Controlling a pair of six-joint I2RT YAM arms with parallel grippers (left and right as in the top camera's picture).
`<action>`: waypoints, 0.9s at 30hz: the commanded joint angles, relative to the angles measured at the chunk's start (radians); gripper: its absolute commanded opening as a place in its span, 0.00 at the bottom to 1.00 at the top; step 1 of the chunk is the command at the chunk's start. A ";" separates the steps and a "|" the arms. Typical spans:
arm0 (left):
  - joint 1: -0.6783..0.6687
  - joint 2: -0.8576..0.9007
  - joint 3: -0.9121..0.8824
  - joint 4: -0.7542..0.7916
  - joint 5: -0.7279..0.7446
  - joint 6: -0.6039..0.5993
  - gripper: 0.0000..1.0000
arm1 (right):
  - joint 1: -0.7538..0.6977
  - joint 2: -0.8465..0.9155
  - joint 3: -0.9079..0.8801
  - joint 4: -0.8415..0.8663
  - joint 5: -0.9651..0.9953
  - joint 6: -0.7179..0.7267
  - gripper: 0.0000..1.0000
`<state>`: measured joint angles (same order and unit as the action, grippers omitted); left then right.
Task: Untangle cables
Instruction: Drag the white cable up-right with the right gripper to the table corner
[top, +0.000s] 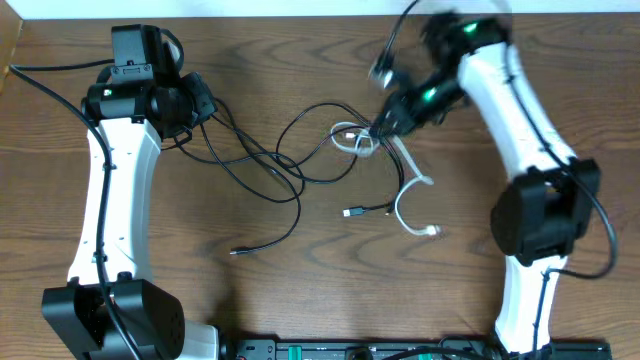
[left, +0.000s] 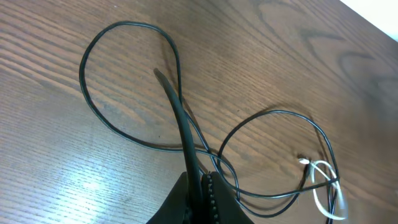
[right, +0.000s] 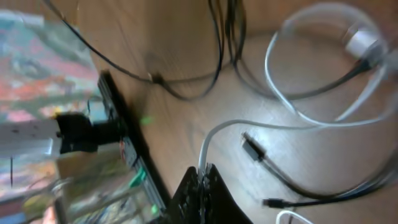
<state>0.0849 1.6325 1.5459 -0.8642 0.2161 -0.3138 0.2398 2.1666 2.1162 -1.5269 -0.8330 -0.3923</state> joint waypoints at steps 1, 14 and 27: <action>0.002 0.012 0.002 -0.003 0.008 0.006 0.08 | -0.048 -0.095 0.151 -0.012 -0.031 0.072 0.01; 0.002 0.012 0.002 -0.003 0.008 0.006 0.08 | -0.318 -0.177 0.559 0.061 0.014 0.336 0.01; 0.002 0.012 0.002 -0.002 0.008 0.006 0.08 | -0.497 -0.136 0.507 0.235 0.290 0.399 0.01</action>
<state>0.0849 1.6325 1.5459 -0.8642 0.2161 -0.3138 -0.2401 1.9961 2.6530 -1.3144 -0.6346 -0.0132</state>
